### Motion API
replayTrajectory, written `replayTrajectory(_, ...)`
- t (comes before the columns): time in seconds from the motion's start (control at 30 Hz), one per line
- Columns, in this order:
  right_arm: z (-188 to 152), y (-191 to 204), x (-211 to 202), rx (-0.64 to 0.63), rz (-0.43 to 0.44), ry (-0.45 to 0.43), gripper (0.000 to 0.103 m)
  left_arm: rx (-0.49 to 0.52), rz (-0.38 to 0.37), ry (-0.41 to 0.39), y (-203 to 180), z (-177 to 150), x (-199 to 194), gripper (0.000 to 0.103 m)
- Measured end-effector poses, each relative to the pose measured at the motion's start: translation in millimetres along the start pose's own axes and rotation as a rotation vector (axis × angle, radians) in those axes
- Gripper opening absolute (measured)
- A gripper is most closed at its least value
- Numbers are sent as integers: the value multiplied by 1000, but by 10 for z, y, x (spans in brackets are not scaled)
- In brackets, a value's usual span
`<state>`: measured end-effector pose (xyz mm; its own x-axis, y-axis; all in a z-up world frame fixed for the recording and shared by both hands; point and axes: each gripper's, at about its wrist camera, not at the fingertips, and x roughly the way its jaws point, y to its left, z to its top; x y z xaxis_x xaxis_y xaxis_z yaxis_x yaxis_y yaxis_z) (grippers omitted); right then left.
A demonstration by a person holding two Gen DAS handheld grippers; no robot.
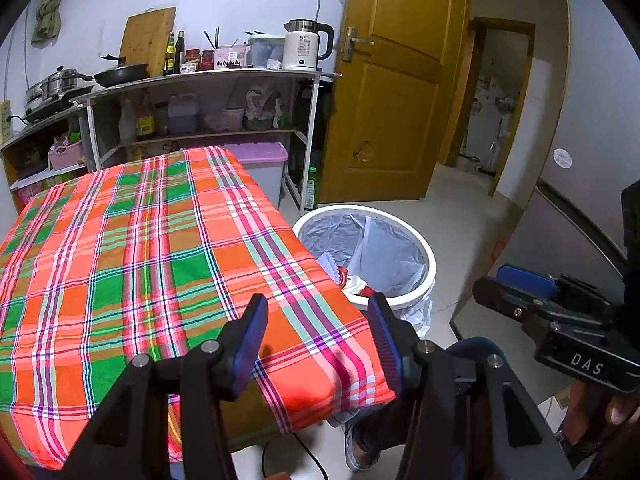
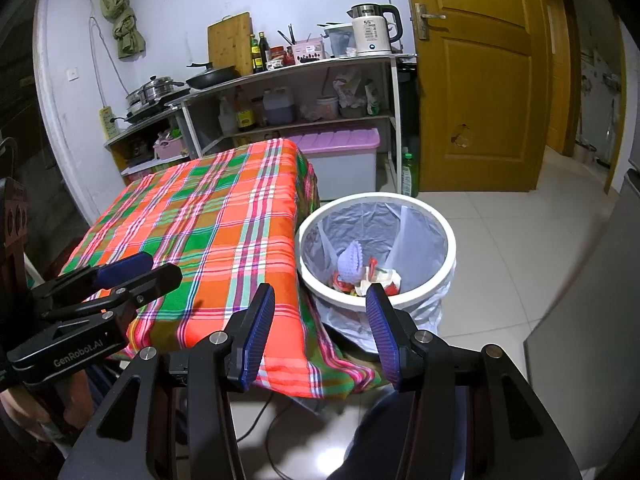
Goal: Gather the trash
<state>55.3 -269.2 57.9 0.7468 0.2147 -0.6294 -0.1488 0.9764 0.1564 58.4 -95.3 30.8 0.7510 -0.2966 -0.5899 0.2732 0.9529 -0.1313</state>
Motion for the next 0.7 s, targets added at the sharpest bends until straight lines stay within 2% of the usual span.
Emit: replayTrajectory(0.7,-12,-11,-4,2,-2,3,49,3,8,3,23,6,11,54)
